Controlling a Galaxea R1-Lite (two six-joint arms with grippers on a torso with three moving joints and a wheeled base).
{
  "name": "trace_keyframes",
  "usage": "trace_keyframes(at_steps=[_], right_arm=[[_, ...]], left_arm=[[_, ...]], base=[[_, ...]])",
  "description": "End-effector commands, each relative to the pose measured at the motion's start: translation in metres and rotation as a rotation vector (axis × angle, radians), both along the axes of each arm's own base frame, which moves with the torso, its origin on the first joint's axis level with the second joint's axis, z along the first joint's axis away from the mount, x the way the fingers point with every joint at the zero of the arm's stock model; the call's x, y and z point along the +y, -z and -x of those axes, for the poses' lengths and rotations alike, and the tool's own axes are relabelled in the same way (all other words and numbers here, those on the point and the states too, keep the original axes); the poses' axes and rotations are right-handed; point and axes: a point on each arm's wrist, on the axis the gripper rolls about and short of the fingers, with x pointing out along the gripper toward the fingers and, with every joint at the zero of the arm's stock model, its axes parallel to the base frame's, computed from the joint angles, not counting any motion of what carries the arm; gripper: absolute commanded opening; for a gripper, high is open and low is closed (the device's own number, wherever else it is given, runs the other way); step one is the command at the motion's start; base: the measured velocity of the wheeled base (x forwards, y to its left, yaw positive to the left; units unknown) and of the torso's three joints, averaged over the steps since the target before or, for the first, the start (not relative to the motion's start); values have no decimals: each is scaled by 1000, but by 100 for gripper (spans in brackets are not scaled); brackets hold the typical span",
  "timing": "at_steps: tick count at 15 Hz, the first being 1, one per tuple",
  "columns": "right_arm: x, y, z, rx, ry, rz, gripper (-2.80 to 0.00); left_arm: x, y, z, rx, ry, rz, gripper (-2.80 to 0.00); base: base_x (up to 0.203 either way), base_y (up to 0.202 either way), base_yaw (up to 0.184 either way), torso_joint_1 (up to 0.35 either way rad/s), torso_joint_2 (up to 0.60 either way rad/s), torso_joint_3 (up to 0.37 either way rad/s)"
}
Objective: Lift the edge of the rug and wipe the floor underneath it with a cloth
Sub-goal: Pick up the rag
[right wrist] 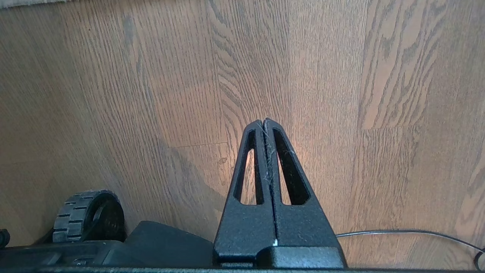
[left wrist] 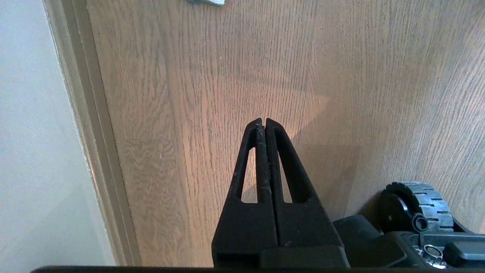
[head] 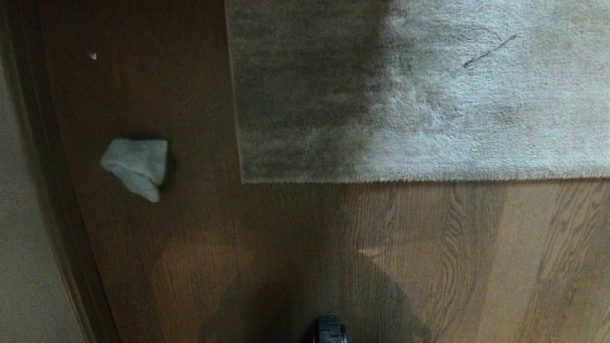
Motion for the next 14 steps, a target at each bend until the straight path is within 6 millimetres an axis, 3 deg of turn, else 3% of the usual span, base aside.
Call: trace_keyframes(at_steps=[1, 14], right_arm=[[0, 0, 0, -1, 0, -1, -280], [0, 0, 0, -1, 0, -1, -280]], left_arm=[[0, 0, 0, 0, 1, 1, -280], [0, 0, 0, -1, 0, 2, -280]], base=[[0, 0, 0, 0, 0, 0], [0, 0, 0, 0, 0, 0]])
